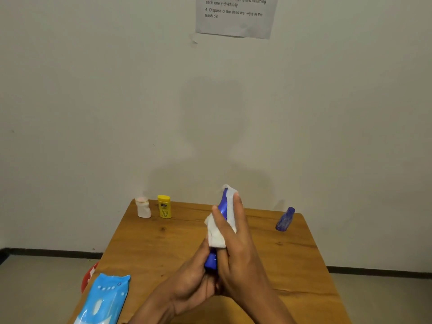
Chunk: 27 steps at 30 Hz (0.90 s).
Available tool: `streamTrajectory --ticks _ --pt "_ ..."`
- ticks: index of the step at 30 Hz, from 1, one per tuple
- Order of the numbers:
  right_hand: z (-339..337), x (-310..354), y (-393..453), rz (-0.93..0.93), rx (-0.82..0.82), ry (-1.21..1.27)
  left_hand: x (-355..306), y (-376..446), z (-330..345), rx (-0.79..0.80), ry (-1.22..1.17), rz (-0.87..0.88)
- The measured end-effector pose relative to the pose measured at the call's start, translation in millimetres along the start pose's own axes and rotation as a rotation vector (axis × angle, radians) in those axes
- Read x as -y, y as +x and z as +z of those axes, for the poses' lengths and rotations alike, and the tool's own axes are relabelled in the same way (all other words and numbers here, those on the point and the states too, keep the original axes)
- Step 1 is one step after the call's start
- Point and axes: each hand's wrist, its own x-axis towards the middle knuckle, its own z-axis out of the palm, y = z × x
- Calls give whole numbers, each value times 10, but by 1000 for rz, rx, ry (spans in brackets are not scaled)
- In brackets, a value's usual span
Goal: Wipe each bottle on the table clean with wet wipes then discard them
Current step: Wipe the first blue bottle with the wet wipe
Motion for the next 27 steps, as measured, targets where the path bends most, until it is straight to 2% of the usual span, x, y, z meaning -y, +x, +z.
streamTrajectory --ticks 3,8,11,14,17,19,24,27 --pt "-211 -15 -9 34 -61 81 -11 -14 -46 -41 -43 -20" --pt "-832 -147 307 251 -362 62 -26 -75 -82 -38 -4 -35" --pt "-1126 -115 453 226 -464 99 -39 -64 -95 -44 20 -56" --pt "-986 86 492 110 -383 86 -30 -10 -51 -14 29 -60" --pt "-498 331 331 -39 -127 -35 -86 56 82 46 -31 -19" --pt "-211 379 108 -213 -13 -133 -153 48 74 18 -167 47" --pt "-92 342 -135 -348 58 -109 -286 -45 -62 -50 -305 59" --pt "-257 280 210 -277 -12 -166 -251 0 -10 28 -283 26"
